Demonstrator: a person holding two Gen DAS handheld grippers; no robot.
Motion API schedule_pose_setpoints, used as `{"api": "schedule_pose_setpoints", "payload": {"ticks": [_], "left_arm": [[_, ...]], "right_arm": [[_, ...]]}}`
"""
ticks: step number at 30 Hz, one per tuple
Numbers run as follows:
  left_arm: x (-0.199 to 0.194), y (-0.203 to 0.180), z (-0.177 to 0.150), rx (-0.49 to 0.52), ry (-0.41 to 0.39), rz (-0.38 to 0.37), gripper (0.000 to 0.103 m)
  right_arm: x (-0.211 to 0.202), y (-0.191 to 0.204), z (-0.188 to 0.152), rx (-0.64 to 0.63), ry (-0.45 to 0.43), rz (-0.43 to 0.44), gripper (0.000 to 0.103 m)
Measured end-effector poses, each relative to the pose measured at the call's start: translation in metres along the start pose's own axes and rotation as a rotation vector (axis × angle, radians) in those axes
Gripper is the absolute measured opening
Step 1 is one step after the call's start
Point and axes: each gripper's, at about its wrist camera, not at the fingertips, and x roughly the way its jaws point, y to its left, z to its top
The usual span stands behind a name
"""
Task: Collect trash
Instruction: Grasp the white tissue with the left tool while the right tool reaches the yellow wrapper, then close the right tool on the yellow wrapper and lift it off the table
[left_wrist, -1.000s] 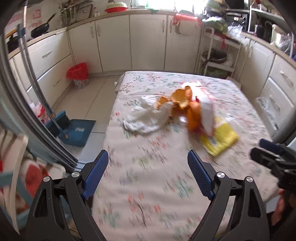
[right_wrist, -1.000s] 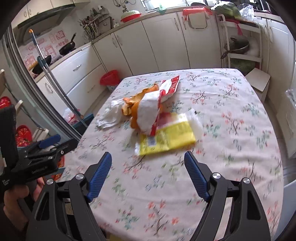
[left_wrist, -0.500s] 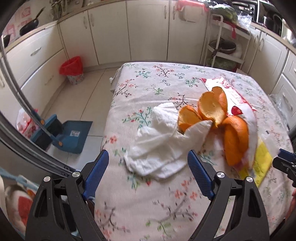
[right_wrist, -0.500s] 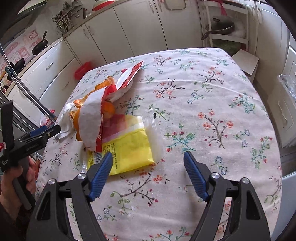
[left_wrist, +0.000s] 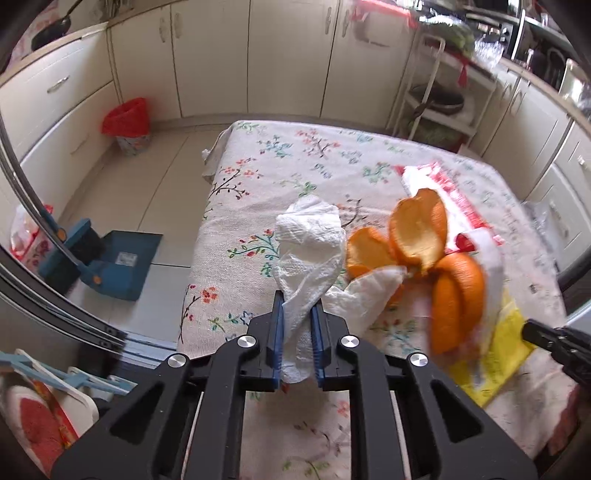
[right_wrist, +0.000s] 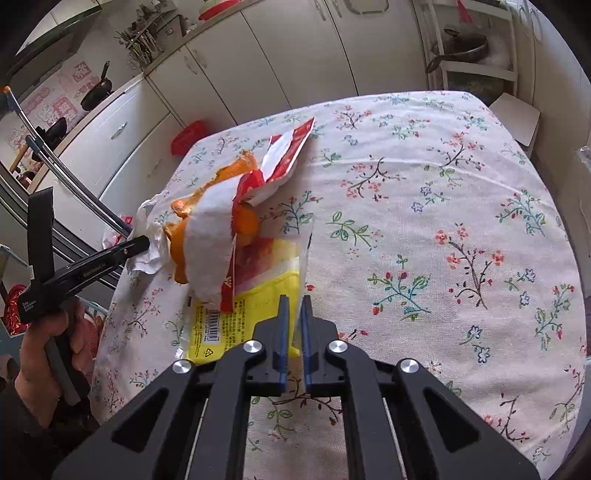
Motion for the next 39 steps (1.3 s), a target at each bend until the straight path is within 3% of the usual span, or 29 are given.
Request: {"api": "schedule_pose_setpoints", "payload": {"ticks": [9, 13, 20, 21, 22, 23, 24, 30, 32, 33, 34, 36, 39], "left_arm": [[-0.072, 0.007, -0.021, -0.128, -0.071, -0.244, 0.012], [-0.101, 0.005, -0.035, -0.137, -0.113, -0.320, 0.012], [-0.142, -0.004, -0.068, -0.134, -0.159, -0.366, 0.012], [-0.149, -0.005, -0.074, -0.136, -0.166, -0.374, 0.012], [-0.158, -0.006, -0.081, -0.136, -0.176, -0.384, 0.012], [-0.164, -0.007, -0.086, -0.134, -0.181, -0.388, 0.012], [-0.170, -0.007, -0.092, -0.133, -0.188, -0.391, 0.012], [-0.189, 0.002, -0.118, -0.168, -0.190, -0.416, 0.012], [-0.189, 0.001, -0.118, -0.168, -0.190, -0.417, 0.012], [-0.189, 0.001, -0.118, -0.164, -0.189, -0.415, 0.012], [-0.190, 0.000, -0.118, -0.160, -0.188, -0.413, 0.012], [-0.191, -0.001, -0.120, -0.150, -0.190, -0.408, 0.012], [-0.194, -0.003, -0.120, -0.141, -0.204, -0.404, 0.012]], "right_arm": [[-0.034, -0.004, -0.013, 0.038, -0.064, 0.033, 0.004], [-0.055, -0.003, -0.025, 0.040, -0.091, 0.046, 0.004], [-0.066, -0.006, -0.039, 0.058, -0.095, 0.048, 0.004], [-0.063, -0.008, -0.038, 0.067, -0.091, 0.043, 0.014], [-0.056, -0.009, -0.037, 0.073, -0.083, 0.029, 0.042], [-0.053, -0.011, -0.036, 0.080, -0.088, 0.013, 0.054], [-0.047, -0.011, -0.035, 0.078, -0.093, -0.009, 0.058], [-0.006, -0.013, -0.027, 0.066, -0.049, -0.076, 0.058], [0.001, -0.009, -0.021, 0.058, -0.075, -0.076, 0.057], [0.004, -0.006, -0.019, 0.048, -0.080, -0.075, 0.044], [0.011, -0.003, -0.016, 0.034, -0.068, -0.057, 0.024], [0.015, 0.001, -0.017, 0.026, -0.050, -0.040, 0.007], [0.004, 0.008, -0.021, 0.010, -0.050, -0.010, 0.003]]}}
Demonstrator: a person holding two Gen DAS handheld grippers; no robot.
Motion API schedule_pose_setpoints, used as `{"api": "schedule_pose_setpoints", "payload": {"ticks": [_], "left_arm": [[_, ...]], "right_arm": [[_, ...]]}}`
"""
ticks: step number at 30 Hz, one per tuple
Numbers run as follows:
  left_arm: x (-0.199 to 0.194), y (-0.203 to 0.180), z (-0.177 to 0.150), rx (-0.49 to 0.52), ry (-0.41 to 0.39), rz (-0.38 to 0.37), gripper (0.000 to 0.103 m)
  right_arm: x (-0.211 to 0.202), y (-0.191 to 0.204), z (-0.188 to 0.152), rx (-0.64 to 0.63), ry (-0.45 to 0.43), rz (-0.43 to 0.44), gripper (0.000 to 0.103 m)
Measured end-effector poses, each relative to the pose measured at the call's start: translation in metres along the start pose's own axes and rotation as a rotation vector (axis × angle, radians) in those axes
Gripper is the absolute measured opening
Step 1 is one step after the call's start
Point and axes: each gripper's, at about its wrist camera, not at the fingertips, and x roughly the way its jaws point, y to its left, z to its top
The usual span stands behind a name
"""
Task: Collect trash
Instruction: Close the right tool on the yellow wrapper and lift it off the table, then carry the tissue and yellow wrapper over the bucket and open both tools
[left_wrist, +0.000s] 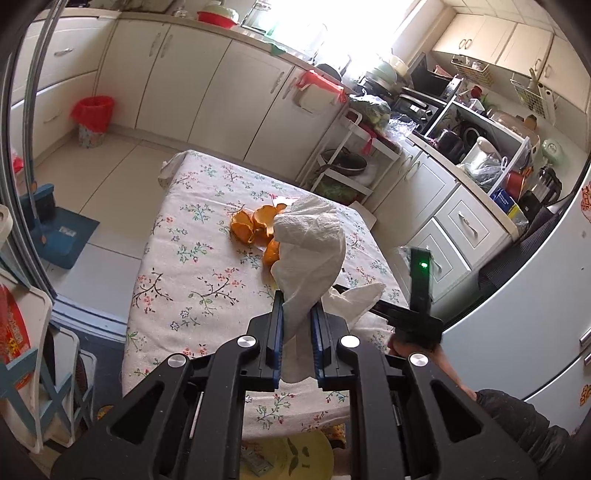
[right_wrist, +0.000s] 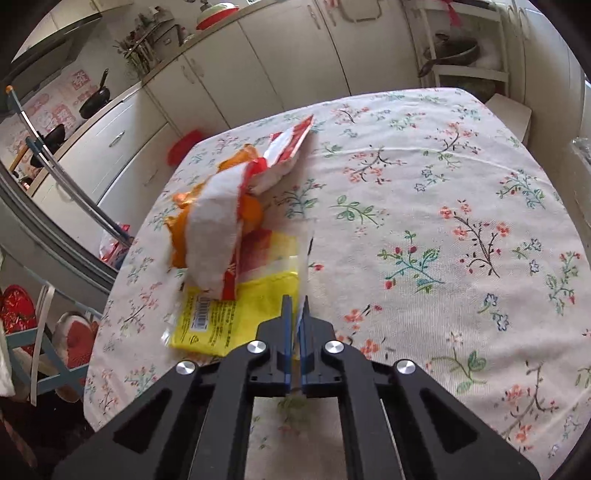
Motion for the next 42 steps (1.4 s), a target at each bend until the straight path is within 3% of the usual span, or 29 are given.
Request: {"api": "schedule_pose_setpoints", "payload": {"ticks": [7, 12, 16, 22, 33, 37, 42], "left_arm": [[-0.011, -0.005, -0.011, -0.009, -0.029, -0.015, 0.012], [-0.025, -0.005, -0.028, -0.018, -0.046, -0.015, 0.012], [-0.039, -0.003, -0.041, -0.036, -0.063, -0.019, 0.012], [-0.057, -0.005, -0.053, -0.034, -0.098, -0.039, 0.012], [-0.078, -0.015, -0.069, 0.014, -0.128, -0.064, 0.012], [-0.073, -0.022, -0.076, 0.043, -0.089, -0.067, 0.012], [-0.056, -0.037, -0.097, 0.127, 0.023, -0.041, 0.012]], "right_arm": [[-0.086, 0.000, -0.021, 0.001, -0.113, 0.051, 0.002], [-0.135, -0.003, -0.045, -0.018, -0.191, 0.032, 0.002], [-0.165, -0.021, -0.063, 0.039, -0.256, 0.044, 0.002], [-0.183, -0.040, -0.085, 0.124, -0.308, 0.073, 0.002], [-0.196, -0.049, -0.095, 0.115, -0.354, 0.077, 0.002], [-0.197, -0.054, -0.098, 0.122, -0.356, 0.081, 0.002], [-0.199, -0.053, -0.101, 0.119, -0.354, 0.087, 0.002]]}}
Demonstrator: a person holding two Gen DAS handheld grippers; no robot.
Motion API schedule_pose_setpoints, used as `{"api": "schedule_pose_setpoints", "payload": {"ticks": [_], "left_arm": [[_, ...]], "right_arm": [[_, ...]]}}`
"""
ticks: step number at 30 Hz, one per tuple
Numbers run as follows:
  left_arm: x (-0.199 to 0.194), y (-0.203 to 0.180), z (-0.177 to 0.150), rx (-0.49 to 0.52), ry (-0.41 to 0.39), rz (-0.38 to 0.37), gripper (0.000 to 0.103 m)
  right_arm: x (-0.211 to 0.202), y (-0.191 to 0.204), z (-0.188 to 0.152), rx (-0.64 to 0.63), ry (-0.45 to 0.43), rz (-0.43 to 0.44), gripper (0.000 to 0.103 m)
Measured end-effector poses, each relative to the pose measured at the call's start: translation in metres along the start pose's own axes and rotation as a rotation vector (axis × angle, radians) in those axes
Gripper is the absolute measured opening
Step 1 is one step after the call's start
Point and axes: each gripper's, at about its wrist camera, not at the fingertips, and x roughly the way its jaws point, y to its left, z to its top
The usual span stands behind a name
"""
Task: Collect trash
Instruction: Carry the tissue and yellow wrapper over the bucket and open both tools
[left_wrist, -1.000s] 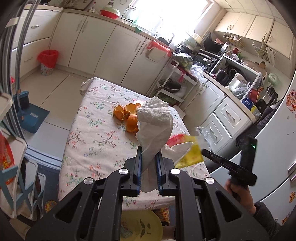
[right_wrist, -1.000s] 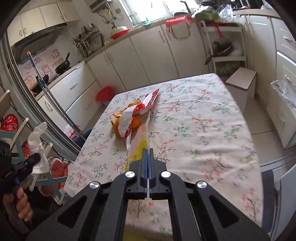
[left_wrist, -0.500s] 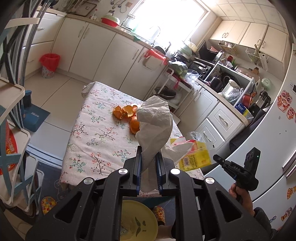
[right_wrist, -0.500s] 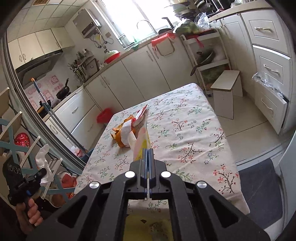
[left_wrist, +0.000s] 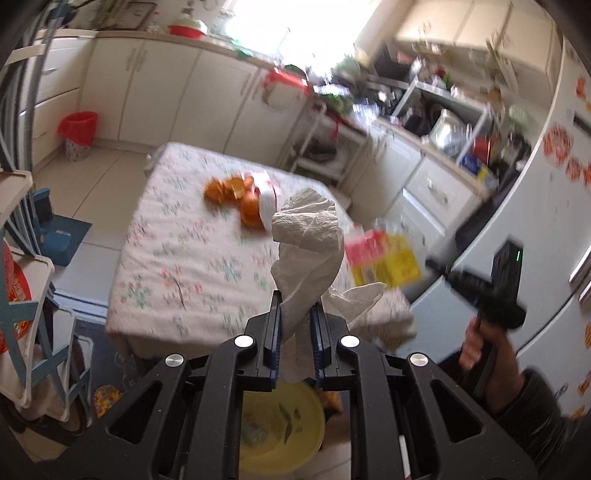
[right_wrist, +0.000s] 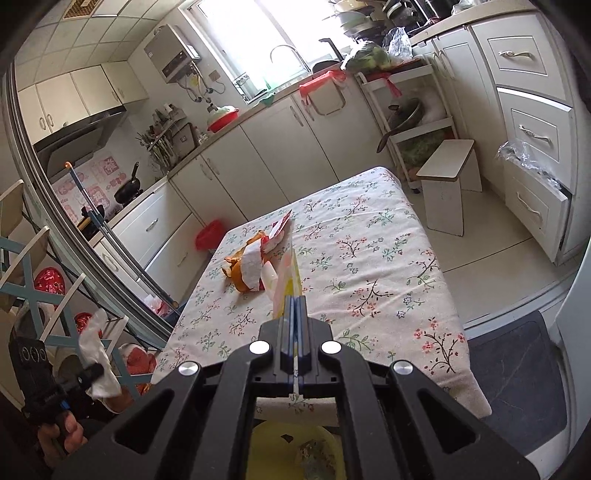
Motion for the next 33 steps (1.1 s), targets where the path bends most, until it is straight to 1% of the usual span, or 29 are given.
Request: {"api": "schedule_pose_setpoints", "payload": {"ticks": [4, 7, 10, 13, 17, 18, 19, 21, 23, 28, 33], "left_arm": [[0.016, -0.010, -0.023, 0.030, 0.101, 0.010, 0.012], [0.031, -0.013, -0.041, 0.029, 0.182, 0.009, 0.012], [0.046, -0.021, -0.059, 0.054, 0.260, 0.029, 0.012], [0.058, -0.027, -0.073, 0.072, 0.319, 0.029, 0.012], [0.078, -0.037, -0.093, 0.115, 0.439, 0.043, 0.012], [0.082, -0.038, -0.097, 0.128, 0.462, 0.058, 0.013], [0.085, -0.039, -0.101, 0.142, 0.483, 0.068, 0.017], [0.087, -0.041, -0.104, 0.158, 0.500, 0.084, 0.023], [0.088, -0.041, -0.106, 0.168, 0.507, 0.107, 0.037], [0.090, -0.039, -0.106, 0.170, 0.515, 0.131, 0.044], [0.084, -0.030, -0.097, 0.135, 0.473, 0.159, 0.047]], "right_arm": [[-0.002, 0.000, -0.002, 0.001, 0.000, 0.005, 0.002], [-0.004, -0.001, -0.003, 0.002, -0.002, 0.007, 0.002], [-0.005, -0.001, -0.004, 0.002, -0.001, 0.007, 0.002], [-0.006, 0.000, -0.005, 0.003, -0.001, 0.009, 0.002], [-0.008, 0.002, -0.008, 0.001, 0.001, 0.014, 0.002], [-0.009, 0.002, -0.009, 0.000, 0.002, 0.015, 0.002], [-0.009, 0.004, -0.009, 0.000, 0.003, 0.017, 0.002], [-0.010, 0.003, -0.010, -0.001, 0.004, 0.020, 0.002], [-0.010, 0.005, -0.012, -0.005, 0.008, 0.024, 0.002], [-0.011, 0.012, -0.021, -0.026, 0.033, 0.043, 0.002], [-0.012, 0.026, -0.039, -0.068, 0.082, 0.070, 0.002]]}}
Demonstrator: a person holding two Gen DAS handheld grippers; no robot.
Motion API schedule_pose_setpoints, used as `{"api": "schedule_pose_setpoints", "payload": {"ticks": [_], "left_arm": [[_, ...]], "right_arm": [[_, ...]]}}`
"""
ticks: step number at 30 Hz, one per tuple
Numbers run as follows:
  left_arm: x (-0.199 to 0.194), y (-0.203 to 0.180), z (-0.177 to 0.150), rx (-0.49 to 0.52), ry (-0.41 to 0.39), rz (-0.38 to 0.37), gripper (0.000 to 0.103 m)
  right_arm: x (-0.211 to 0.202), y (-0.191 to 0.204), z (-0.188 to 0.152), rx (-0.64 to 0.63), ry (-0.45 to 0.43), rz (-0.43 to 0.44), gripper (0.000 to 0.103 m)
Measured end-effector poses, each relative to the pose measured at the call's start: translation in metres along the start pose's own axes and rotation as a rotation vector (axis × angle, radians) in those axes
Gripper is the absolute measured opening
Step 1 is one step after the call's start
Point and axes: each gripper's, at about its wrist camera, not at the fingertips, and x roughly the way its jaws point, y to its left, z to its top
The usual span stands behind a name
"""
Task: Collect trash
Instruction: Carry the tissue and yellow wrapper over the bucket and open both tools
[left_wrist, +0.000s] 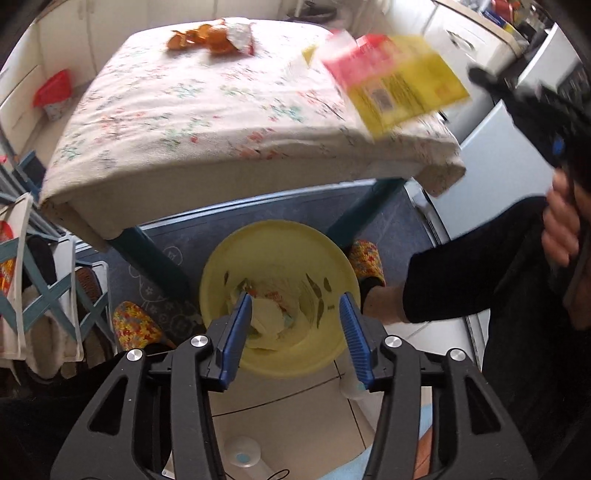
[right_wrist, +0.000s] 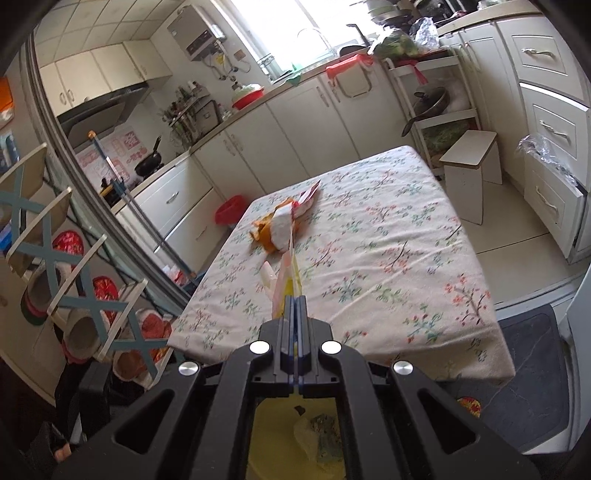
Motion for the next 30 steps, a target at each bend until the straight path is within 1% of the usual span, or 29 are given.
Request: {"api": "schedule_pose_setpoints", "payload": {"ticks": [8, 12, 16, 21, 24, 30], "left_arm": [[-0.019, 0.019, 0.006, -0.095, -0.094, 0.027, 0.050], [-0.028, 0.029, 0.009, -0.149, -0.139, 0.038, 0.052], [-0.035, 0.038, 0.010, -0.195, -0.172, 0.036, 0.053], [-0.036, 0.038, 0.009, -0.195, -0.181, 0.036, 0.054], [-0.037, 0.038, 0.009, -0.193, -0.186, 0.035, 0.054], [-0.038, 0.037, 0.010, -0.193, -0.193, 0.036, 0.055]], "right_arm": [[0.005, 0.035, -0.035, -0.117, 0.103, 0.040, 0.002], [0.011, 0.053, -0.053, -0.188, 0.179, 0.058, 0.002], [0.025, 0.068, -0.070, -0.270, 0.266, 0.051, 0.002], [0.040, 0.083, -0.088, -0.363, 0.348, 0.029, 0.002], [0.050, 0.086, -0.097, -0.393, 0.396, 0.019, 0.002], [0.063, 0.090, -0.113, -0.434, 0.463, -0.008, 0.002]]}}
